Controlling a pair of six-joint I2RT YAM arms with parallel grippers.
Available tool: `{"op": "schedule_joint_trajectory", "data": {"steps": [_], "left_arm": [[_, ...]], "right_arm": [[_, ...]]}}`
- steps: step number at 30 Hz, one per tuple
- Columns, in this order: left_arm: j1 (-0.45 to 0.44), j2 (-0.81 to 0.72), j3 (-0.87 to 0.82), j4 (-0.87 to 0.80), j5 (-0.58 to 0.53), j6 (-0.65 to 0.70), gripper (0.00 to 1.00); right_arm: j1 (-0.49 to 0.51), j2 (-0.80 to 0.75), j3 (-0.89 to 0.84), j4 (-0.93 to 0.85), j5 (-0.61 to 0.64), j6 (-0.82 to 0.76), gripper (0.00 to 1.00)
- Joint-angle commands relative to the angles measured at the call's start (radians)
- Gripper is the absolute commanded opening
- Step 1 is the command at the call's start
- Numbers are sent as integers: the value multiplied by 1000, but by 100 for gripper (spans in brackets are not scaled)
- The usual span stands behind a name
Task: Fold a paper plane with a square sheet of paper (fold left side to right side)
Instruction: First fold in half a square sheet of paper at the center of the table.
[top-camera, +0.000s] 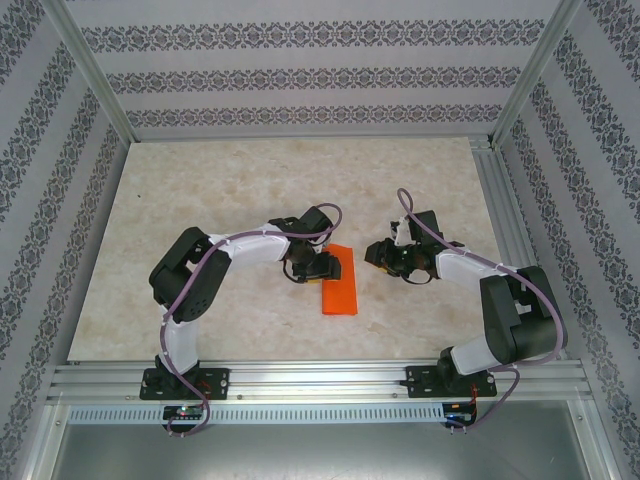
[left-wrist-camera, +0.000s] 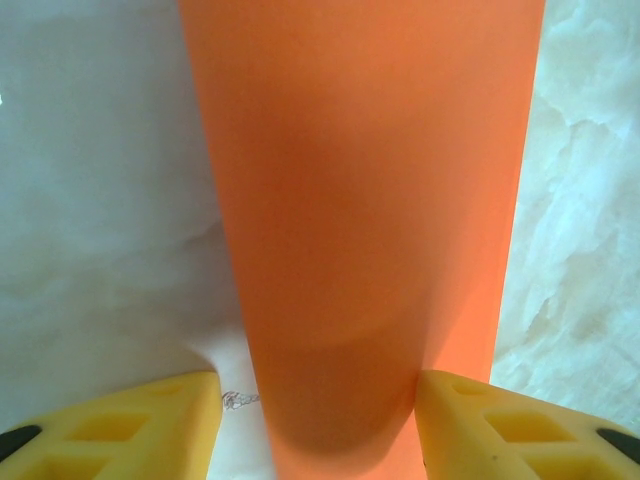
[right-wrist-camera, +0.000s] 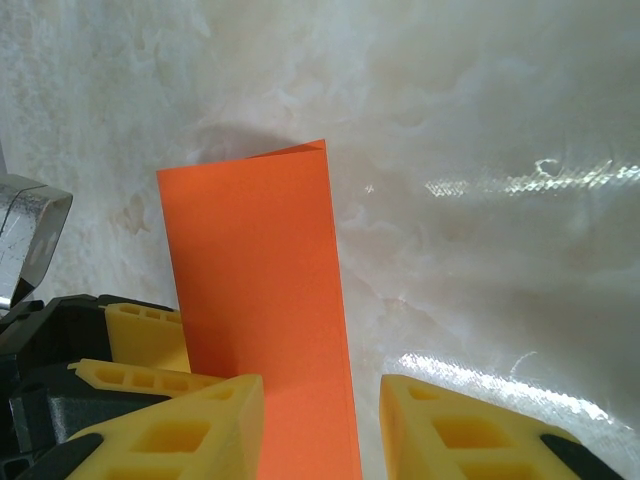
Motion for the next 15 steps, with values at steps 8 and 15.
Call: {"op": "schedule_joint_trajectory", "data": {"steps": [8, 15], "left_arm": [[-22, 68, 32, 35, -5, 3, 56], [-24, 76, 35, 36, -5, 3, 56]], "right_arm": [[23, 3, -8, 13, -7, -4, 37], [45, 13, -13, 22, -4, 3, 36]]}}
